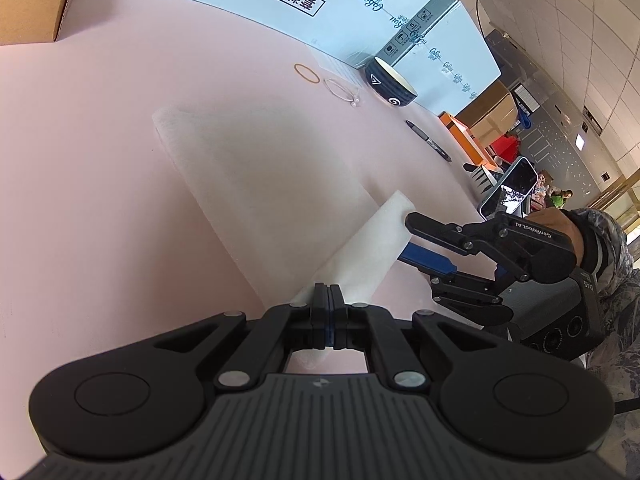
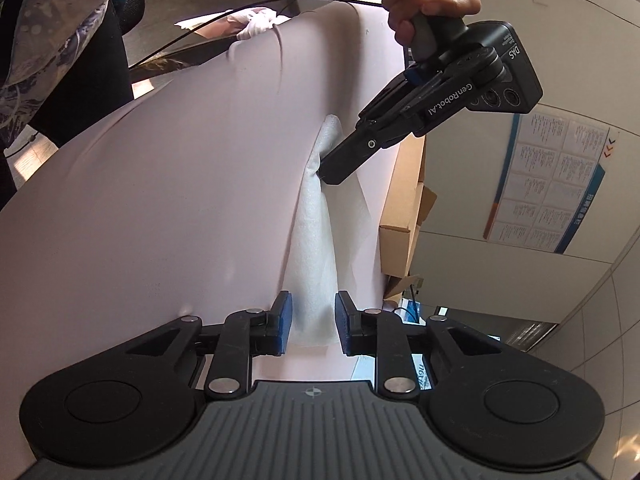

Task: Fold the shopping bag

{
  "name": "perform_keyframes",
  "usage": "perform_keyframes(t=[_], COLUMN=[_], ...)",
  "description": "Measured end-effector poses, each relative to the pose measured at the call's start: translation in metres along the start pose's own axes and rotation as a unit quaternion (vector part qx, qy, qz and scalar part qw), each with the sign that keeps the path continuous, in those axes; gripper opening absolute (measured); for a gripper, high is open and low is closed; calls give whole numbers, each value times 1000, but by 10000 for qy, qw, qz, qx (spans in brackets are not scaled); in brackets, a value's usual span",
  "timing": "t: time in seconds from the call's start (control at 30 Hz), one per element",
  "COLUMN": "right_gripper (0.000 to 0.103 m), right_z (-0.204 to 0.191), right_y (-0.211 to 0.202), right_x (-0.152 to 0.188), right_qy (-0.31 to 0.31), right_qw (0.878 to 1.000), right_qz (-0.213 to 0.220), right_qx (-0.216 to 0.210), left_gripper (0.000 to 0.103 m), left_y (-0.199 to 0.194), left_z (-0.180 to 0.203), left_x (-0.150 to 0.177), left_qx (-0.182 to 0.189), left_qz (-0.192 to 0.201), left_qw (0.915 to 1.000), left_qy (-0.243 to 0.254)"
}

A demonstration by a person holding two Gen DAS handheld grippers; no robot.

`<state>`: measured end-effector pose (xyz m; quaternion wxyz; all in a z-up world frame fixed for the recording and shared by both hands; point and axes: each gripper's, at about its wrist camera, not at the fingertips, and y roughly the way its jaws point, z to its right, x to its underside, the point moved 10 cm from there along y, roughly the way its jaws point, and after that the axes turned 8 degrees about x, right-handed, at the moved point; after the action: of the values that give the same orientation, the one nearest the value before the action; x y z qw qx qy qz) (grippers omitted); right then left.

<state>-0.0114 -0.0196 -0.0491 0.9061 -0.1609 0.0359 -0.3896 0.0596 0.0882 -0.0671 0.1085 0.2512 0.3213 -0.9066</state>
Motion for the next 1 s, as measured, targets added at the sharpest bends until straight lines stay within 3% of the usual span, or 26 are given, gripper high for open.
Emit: perform_keyframes(t=[0.13, 0.37, 0.43, 0.57, 0.67, 0.73, 0.77, 0.87, 0.9, 0.93, 1.0], right_gripper=[32, 32, 28, 6, 5, 5, 5, 5, 5, 5, 5], right_z=[2, -1, -1, -12, -14, -11, -10, -5, -3, -1, 2], right_y=[-5, 8, 11, 9, 7, 6, 5, 4, 5, 5, 6], right_x=[1, -2, -2, -3, -4, -4, -4, -2, -1, 1, 4], right_qy=[-79, -168, -100, -98, 86, 287, 353, 779, 949, 1120, 1459], right_qw=[9999, 9991, 9988, 9972, 9970, 9959, 9953, 9904, 9879, 9851, 9783], right_qz=[-1, 46, 19, 0, -33, -55, -37, -15, -9, -3, 9], right_qx=[-103, -382, -482, -745, -772, -854, -903, -1142, -1225, -1308, -1471], left_gripper=[2, 2, 2, 2, 2, 2, 9, 60, 67, 67, 67], left_y=[1, 5, 5, 5, 5, 5, 4, 1, 2, 3, 8], left_z=[0, 3, 4, 3, 7, 15, 22, 42, 52, 59, 68], left_x=[-1, -3, -3, -3, -2, -1, 0, 3, 6, 10, 18], left_qx=[11, -67, -91, -100, -193, -463, -661, -1252, -1559, -1751, -1971], left_qz=[-48, -209, -243, -228, -170, -136, -132, -128, -121, -138, -271], left_qw=[10000, 9995, 9993, 9993, 9985, 9950, 9908, 9698, 9522, 9380, 9168], left_qy=[47, 230, 276, 295, 476, 875, 1173, 2092, 2624, 2988, 3463])
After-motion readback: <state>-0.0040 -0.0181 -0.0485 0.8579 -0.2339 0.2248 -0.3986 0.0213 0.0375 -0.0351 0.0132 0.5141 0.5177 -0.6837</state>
